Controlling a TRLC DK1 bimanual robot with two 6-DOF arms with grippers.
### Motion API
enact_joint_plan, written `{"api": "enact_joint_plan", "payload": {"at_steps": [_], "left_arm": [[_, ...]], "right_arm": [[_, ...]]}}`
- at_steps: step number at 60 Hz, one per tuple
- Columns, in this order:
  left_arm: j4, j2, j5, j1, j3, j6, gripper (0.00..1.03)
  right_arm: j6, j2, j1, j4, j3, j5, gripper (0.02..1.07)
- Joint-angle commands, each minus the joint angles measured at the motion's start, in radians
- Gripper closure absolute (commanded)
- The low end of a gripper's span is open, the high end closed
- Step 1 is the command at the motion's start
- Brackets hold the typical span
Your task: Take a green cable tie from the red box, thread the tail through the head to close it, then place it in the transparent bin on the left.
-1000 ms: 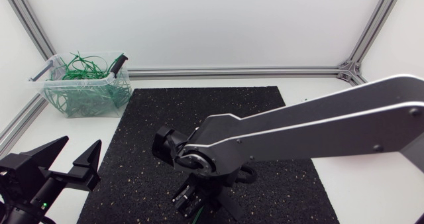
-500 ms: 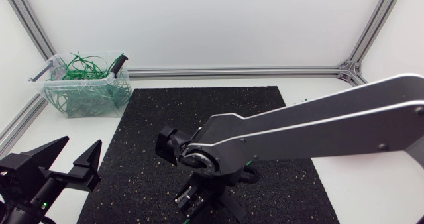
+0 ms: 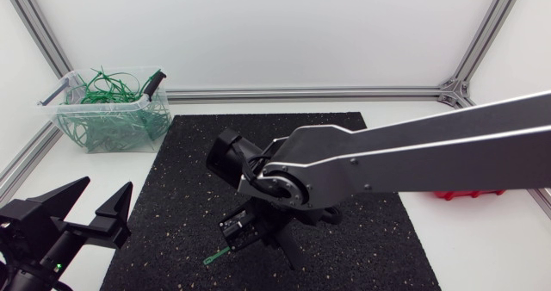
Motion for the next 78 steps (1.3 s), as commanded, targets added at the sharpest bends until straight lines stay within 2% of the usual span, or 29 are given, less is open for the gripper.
{"api": "enact_joint_plan", "payload": {"at_steps": [1,21,38,51,52,57,62,67,70,78], "left_arm": [[-0.018,0.003,0.0,-0.004,-0.039,-0.017,0.04],[-0.015,0.003,0.049,-0.006,-0.003,-0.02,0.04],[-0.006,0.184,0.103,0.013,0.126,-0.091,0.04],[-0.041,0.335,0.264,0.134,0.255,-0.183,0.04],[-0.046,0.365,0.294,0.151,0.28,-0.204,0.04],[-0.063,0.43,0.357,0.171,0.332,-0.253,0.04],[-0.064,0.464,0.399,0.16,0.364,-0.301,0.04],[-0.053,0.471,0.4,0.135,0.378,-0.342,0.04],[-0.049,0.49,0.4,0.088,0.395,-0.373,0.04],[-0.041,0.562,0.406,0.023,0.447,-0.444,0.04]], "right_arm": [[0.066,-0.041,-0.01,0.023,-0.034,-0.001,1.01],[0.286,-0.14,-0.027,0.092,-0.078,0.04,1.01],[0.424,-0.22,-0.036,0.095,-0.086,0.063,1.01],[0.523,-0.254,-0.048,0.092,-0.082,0.063,1.01],[0.54,-0.26,-0.048,0.092,-0.078,0.063,1.01],[0.585,-0.269,-0.056,0.08,-0.057,0.063,1.01],[0.625,-0.275,-0.07,0.062,-0.031,0.06,1.01],[0.677,-0.275,-0.084,0.029,0.003,0.049,1.01],[0.698,-0.275,-0.085,0.02,0.017,0.048,1.01],[0.755,-0.278,-0.093,0.0,0.057,0.04,1.01]]}}
